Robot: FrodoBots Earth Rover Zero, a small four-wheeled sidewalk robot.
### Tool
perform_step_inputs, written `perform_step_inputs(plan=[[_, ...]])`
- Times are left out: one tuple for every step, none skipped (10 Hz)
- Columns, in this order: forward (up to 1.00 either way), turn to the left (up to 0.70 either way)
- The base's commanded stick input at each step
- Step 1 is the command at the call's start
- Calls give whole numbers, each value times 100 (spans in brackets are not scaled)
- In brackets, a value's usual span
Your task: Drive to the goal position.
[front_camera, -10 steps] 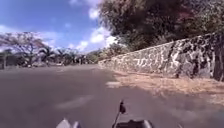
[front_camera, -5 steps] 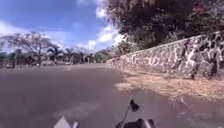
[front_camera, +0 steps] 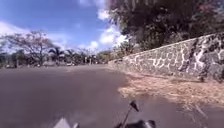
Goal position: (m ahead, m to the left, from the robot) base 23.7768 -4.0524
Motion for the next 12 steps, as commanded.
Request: perform_step_inputs(plan=[[70, 0], [70, 0], [70, 0], [70, 0], [70, 0], [70, 0], [70, 0], [70, 0], [70, 0], [70, 0], [70, 0], [70, 0]])
